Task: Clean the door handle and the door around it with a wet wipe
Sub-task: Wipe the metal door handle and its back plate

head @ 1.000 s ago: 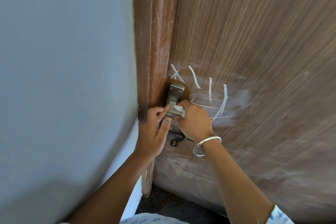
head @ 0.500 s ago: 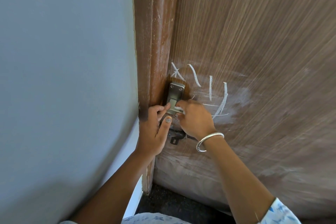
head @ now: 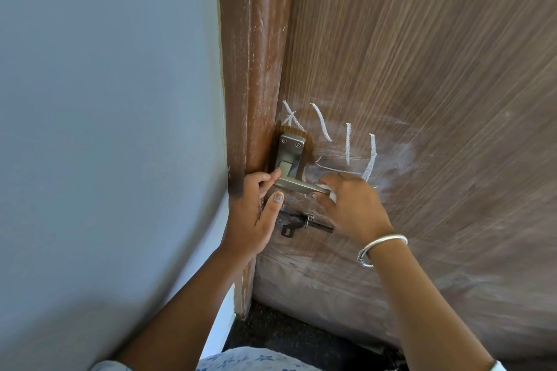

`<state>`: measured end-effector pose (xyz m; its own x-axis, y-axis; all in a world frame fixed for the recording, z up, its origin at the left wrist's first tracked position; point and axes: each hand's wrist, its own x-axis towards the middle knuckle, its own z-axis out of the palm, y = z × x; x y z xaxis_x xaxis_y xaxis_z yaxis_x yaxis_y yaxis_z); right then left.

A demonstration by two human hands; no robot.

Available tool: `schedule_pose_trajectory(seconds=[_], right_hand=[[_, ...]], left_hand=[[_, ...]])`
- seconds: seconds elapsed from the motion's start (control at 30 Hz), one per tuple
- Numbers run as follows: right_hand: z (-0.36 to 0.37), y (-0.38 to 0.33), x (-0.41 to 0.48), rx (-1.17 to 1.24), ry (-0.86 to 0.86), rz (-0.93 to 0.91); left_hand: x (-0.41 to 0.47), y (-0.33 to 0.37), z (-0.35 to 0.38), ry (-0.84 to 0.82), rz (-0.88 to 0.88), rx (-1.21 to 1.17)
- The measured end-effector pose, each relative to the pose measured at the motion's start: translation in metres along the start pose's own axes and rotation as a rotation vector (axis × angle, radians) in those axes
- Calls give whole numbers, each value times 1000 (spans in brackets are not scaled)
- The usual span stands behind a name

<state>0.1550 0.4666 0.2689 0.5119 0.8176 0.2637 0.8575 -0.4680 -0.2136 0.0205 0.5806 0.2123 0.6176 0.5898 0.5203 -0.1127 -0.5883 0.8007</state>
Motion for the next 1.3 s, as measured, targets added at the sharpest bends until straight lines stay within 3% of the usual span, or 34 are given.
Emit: schedule_pose_trajectory(seconds=[0.33,0.53,0.87,1.07,1.3], right_hand=[[2,-19,16,92,-18,31],[17,-44,26,95,66,54],[8,-26,28,26,-60,-39],[-9,5,11,2,-140,30],[-6,-20,17,-92,-39,141]], left_hand=[[1,7,-1,4,-2,29],[2,5,1,48,7,58],[0,-1,0,0,42,24],[-1,-4,0,-6,24,24],[3,0,1,20,-18,-41]])
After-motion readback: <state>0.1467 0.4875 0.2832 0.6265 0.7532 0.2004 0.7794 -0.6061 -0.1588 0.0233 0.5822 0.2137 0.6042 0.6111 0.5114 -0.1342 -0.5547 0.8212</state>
